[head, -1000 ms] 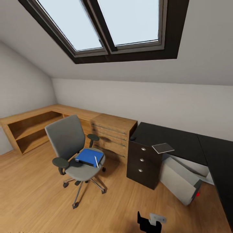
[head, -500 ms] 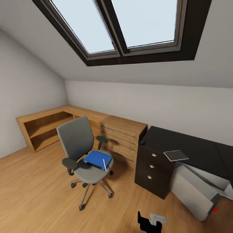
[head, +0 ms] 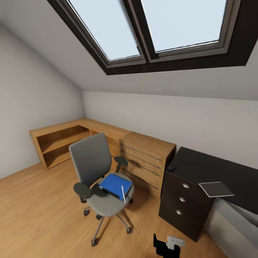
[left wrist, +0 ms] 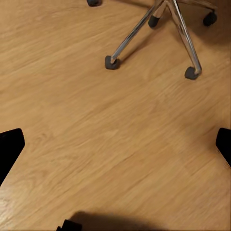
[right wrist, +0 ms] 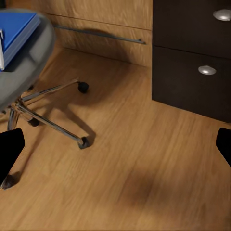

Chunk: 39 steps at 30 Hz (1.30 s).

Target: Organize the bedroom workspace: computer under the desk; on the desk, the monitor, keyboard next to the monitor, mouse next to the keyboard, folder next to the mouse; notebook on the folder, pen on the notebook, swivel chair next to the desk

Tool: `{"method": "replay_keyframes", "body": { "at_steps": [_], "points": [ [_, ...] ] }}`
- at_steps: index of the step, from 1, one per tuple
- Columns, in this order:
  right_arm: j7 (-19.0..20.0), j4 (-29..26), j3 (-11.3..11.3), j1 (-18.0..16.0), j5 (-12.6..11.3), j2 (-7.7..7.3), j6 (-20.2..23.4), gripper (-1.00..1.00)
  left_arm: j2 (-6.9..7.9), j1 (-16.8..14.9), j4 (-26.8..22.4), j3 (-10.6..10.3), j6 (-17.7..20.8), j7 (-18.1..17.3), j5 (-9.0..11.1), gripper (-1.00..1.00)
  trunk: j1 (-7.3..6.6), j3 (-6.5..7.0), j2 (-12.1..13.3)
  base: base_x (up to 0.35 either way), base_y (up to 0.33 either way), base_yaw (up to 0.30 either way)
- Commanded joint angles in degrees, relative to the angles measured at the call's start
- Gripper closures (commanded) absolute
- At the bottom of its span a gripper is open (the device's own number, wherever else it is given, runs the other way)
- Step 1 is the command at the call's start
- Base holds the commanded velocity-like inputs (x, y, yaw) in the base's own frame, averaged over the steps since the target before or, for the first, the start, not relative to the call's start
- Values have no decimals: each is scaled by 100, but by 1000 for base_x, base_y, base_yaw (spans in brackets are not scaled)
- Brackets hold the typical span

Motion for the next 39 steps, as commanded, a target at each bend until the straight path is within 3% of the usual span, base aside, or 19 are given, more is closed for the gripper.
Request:
{"method": "replay_keyframes", "body": {
  "at_steps": [1,21,39],
  "points": [
    [-31,0,-31,-4,61,-1,-11,-100,0,-5,4,5,-10,-34,57,-100,4,-6,-5,335,-13,47],
    [-31,-4,-30,-4,63,-10,-11,-100,6,-5,9,10,-14,-30,57,-100,4,-2,-5,313,-130,6],
    [-23,-5,-30,-4,87,-47,-11,-100,10,-3,10,17,-49,-32,63,-100,4,-2,-5,41,-118,0]
  ]
}}
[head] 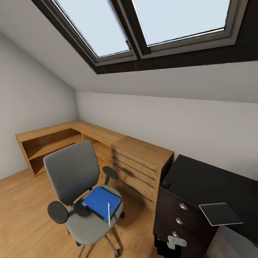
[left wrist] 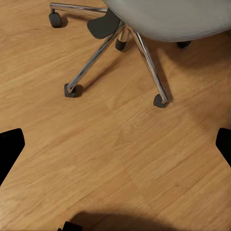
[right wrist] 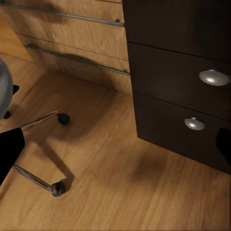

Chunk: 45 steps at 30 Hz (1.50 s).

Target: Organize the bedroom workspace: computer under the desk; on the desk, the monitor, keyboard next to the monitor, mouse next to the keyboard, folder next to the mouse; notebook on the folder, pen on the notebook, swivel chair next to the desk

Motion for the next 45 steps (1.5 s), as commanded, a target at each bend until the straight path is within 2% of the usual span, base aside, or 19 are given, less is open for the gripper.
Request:
{"method": "replay_keyframes", "body": {
  "at_steps": [1,14,17,20,21,26,32,33,34,35,37,45],
  "points": [
    [-29,3,-31,-4,58,-15,-11,-100,1,-5,4,8,-11,-32,58,-100,1,-8,-5,2,-8,0],
    [-48,-32,-52,-4,10,-97,37,-100,13,-7,36,25,-13,-10,50,-100,1,-8,-5,0,-2,0],
    [-48,-39,-43,-4,12,-100,23,-100,47,-8,162,32,-18,6,51,-100,1,-8,-5,0,0,0],
    [-46,-41,-29,-4,28,-93,19,-100,158,-8,329,31,-99,9,50,-100,1,-8,-5,0,0,0],
    [-43,-42,-23,-4,41,-87,19,-100,220,-8,380,26,-212,5,42,-100,1,-8,-5,0,0,0],
    [-37,-42,-12,-4,56,-86,23,-100,332,-2,649,15,-591,-1,-27,-100,1,-8,-5,0,0,0],
    [-8,-46,-7,-4,58,-87,11,-100,394,0,1438,11,-1219,-13,-121,-100,1,-8,-5,0,0,0],
    [-3,-46,-9,-4,62,-79,5,-100,400,-2,1687,11,-1487,-19,-130,-100,1,-8,-5,0,0,0],
    [1,-44,-11,-4,64,-69,-1,-100,409,-1,2009,10,-1909,-24,-136,-100,1,-8,-5,5,0,0],
    [2,-44,-12,-4,67,-66,-3,-100,424,0,2131,10,-2143,-23,-135,-100,1,-8,-5,68,0,0],
    [4,-43,-13,-4,70,-60,-7,-100,460,0,2239,10,-2350,-22,-134,-100,1,-8,-5,157,0,0],
    [-2,-42,-17,-4,72,-55,-6,-100,534,0,2344,15,-2557,-16,-129,-100,1,-8,-5,303,0,0]
  ]
}}
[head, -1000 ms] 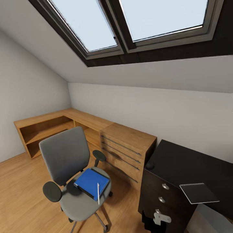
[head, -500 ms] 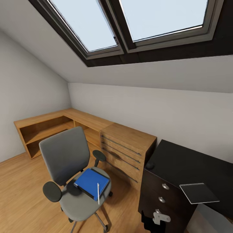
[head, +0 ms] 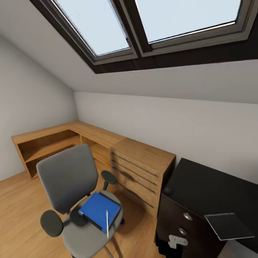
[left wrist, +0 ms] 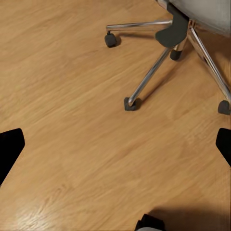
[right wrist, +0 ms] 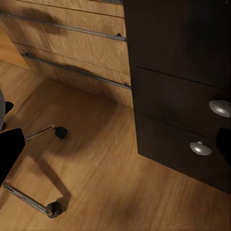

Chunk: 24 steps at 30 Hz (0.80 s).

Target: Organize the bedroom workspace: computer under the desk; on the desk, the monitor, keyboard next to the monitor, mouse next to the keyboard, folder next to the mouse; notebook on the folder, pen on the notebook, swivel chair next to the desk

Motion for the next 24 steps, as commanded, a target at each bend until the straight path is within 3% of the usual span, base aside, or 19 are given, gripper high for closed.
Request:
{"method": "replay_keyframes", "body": {
  "at_steps": [1,8,18,24],
  "points": [
    [-29,1,-37,-4,60,3,-13,-100,4,-4,4,31,-12,-30,9,-100,4,-8,-5,334,0,0],
    [-43,1,-39,-4,60,24,-16,-100,14,-4,4,40,-18,7,22,-100,4,-8,-5,225,0,56],
    [-47,1,-40,-4,60,32,-17,-100,77,-4,4,58,-25,25,32,-100,4,-8,-5,25,0,220],
    [-47,-6,-38,-4,60,22,-17,-100,86,-4,4,59,-19,25,31,-100,4,-8,-5,2,0,54]
  ]
}}
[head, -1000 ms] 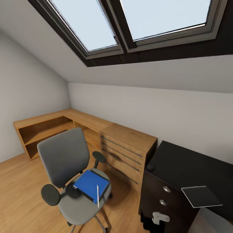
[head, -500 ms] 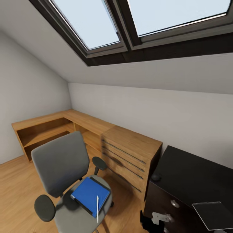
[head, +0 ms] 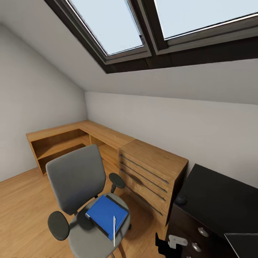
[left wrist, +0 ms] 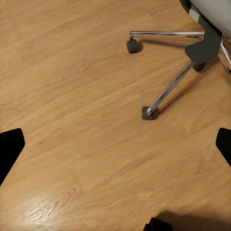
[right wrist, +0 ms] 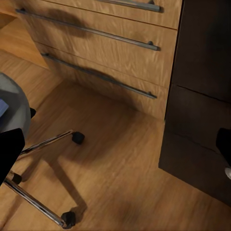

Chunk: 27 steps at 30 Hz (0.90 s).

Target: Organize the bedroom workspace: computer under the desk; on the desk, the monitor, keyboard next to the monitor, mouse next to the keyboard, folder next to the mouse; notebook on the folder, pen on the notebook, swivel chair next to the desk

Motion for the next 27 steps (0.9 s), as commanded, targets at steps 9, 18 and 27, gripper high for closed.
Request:
{"method": "replay_keyframes", "body": {
  "at_steps": [9,18,27],
  "points": [
    [-12,1,-26,-4,64,-15,-11,-100,1,-4,4,33,-13,-26,-1,-100,1,-8,-6,38,0,4],
    [-40,-253,-34,-19,66,-26,322,-100,9,-4,4,33,-6,-26,1,-100,1,-8,-6,31,0,0],
    [-4,-2369,-15,-82,35,136,3122,-100,28,-4,4,33,-5,-26,3,-100,1,-8,-6,2,0,0]
  ]
}}
